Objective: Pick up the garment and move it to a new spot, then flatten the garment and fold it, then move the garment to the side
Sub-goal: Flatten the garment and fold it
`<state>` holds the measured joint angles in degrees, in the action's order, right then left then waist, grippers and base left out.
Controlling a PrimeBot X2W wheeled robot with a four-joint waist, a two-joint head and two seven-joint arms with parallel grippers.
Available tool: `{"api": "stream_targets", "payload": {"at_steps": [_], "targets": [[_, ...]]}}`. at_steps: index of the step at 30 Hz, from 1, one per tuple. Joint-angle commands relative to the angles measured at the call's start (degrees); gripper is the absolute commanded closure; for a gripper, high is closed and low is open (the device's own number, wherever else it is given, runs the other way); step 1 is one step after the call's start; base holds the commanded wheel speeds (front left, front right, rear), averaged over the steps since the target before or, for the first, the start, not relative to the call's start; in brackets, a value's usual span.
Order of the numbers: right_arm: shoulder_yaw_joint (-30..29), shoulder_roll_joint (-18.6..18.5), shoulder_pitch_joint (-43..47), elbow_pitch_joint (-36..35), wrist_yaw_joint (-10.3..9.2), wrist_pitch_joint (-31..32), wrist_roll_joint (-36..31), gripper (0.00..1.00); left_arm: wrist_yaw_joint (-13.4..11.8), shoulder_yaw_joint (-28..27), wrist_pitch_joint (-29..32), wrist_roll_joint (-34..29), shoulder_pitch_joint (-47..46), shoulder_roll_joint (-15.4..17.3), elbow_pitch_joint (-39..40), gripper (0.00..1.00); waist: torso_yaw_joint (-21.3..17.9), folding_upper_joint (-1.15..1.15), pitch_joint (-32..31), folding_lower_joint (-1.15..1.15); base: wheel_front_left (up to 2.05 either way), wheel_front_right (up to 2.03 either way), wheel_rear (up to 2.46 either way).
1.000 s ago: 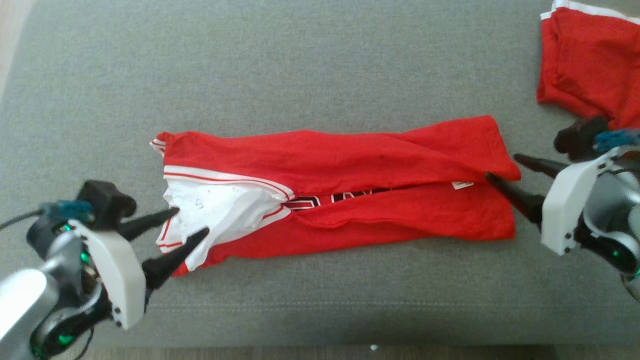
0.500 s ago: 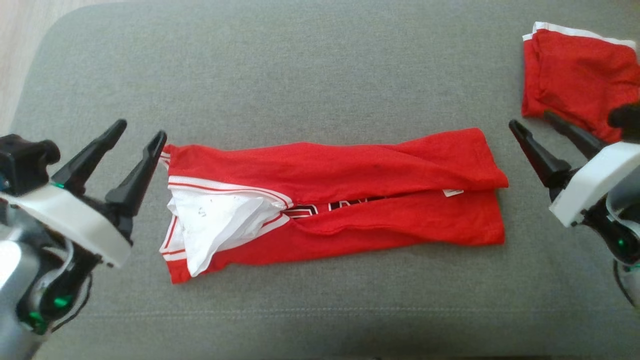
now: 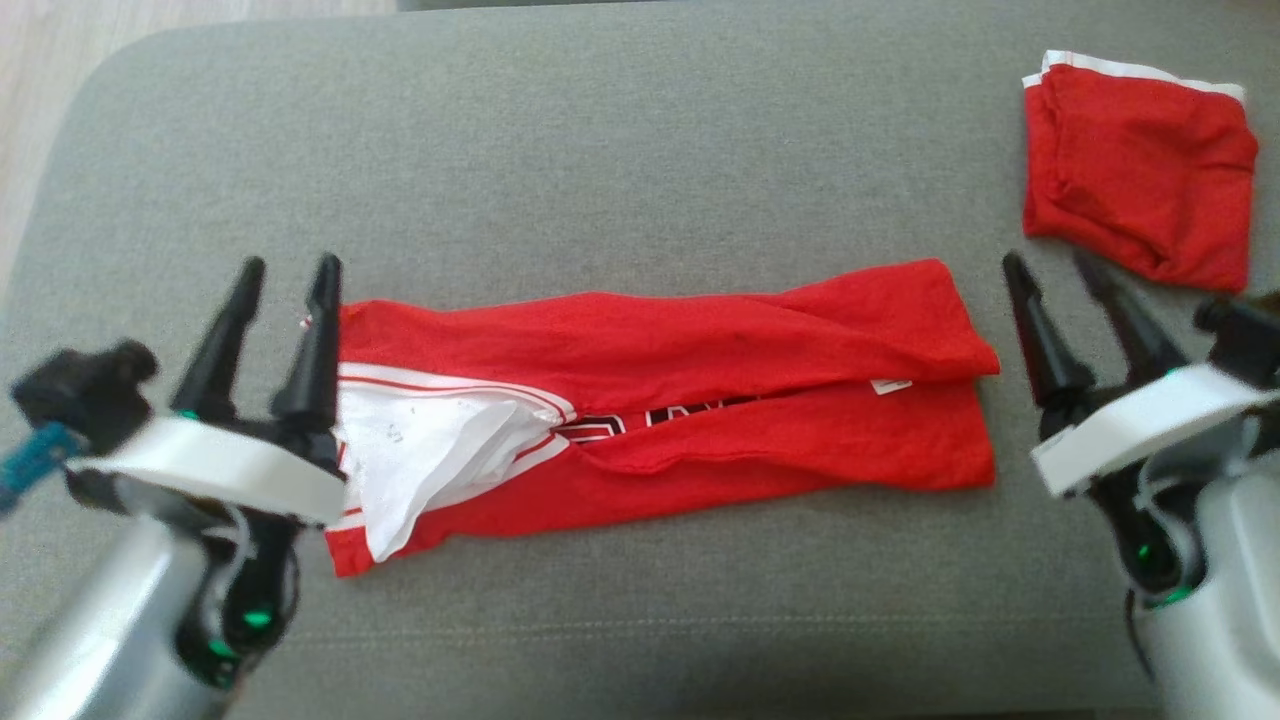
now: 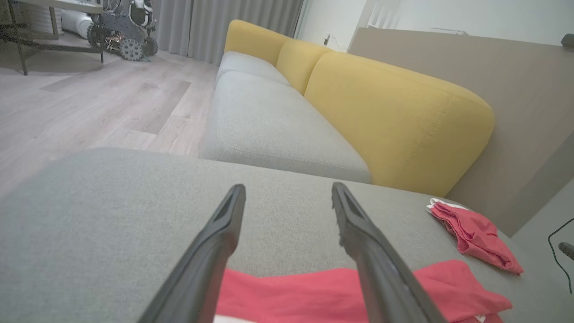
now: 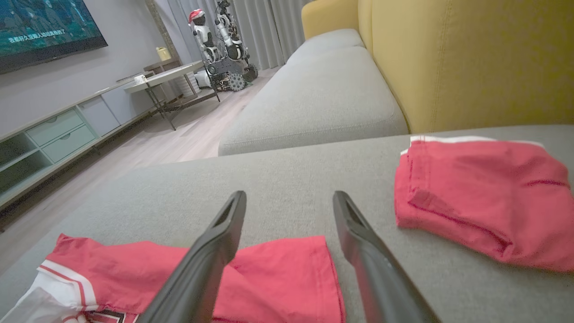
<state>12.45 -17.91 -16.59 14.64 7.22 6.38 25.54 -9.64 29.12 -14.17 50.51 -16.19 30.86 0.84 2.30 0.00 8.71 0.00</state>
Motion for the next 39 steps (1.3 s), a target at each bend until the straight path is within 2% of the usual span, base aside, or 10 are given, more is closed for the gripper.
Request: {"api": "stream_targets", "payload": {"at_steps": [1, 5, 7, 11, 18, 30, 34, 39], "targets": [[0.10, 0.72, 0.47, -1.50, 0.26, -0.76, -0.88, 0.00, -0.40, -3.28, -0.67, -1.65, -1.32, 0.04, 0.56, 0.00, -0.13, 0.00, 0.01, 0.00, 0.00, 0.00, 0.00], [-0.76, 2.94, 1.72, -0.80, 0.26, -1.57, -2.47, 0.00, 0.06, -7.41, -0.80, -6.31, 0.67, -6.26, -0.16, 0.00, -0.23, 0.00, 0.27, 0.00, 0.00, 0.00, 0.00], [-1.38, 3.88, 1.78, -0.63, 0.26, -1.98, -3.14, 0.00, 1.26, -9.33, -0.81, -8.74, 1.96, -8.90, -0.45, 0.00, -0.28, 0.00, 0.71, 0.00, 0.00, 0.00, 0.00], [-3.29, 5.62, 1.40, -0.17, 0.26, -2.71, -4.52, 0.00, 4.61, -11.50, -0.82, -12.78, 3.25, -11.26, -2.27, 0.00, 0.09, 0.00, 1.82, 0.00, 0.00, 0.00, 0.00], [-8.98, 10.80, 0.92, 6.11, 0.26, -0.11, -3.33, 0.00, 8.43, -14.57, -0.82, -16.34, 2.93, -14.23, -4.75, 0.00, 1.43, 0.00, 4.11, 0.00, 0.00, 0.00, 0.00], [-11.02, 12.14, -3.66, 17.42, 0.26, -2.69, -7.98, 0.00, 12.07, -16.88, -0.83, -19.95, 1.27, -17.60, -7.64, 0.00, 3.08, 0.00, 6.79, 0.00, 0.00, 0.00, 0.00], [-10.29, 12.47, -4.95, 20.78, 0.26, -2.40, -8.04, 0.00, 12.82, -17.96, -0.83, -20.81, 0.91, -18.42, -8.22, 0.00, 3.39, 0.00, 7.06, 0.00, 0.00, 0.00, 0.00], [-5.32, 12.83, -5.26, 22.68, 0.26, -0.68, -6.77, 0.00, 13.56, -19.16, -0.83, -21.72, 0.99, -19.41, -8.91, 0.00, 3.46, 0.00, 6.67, 0.00, 0.00, 0.00, 0.00]]}}
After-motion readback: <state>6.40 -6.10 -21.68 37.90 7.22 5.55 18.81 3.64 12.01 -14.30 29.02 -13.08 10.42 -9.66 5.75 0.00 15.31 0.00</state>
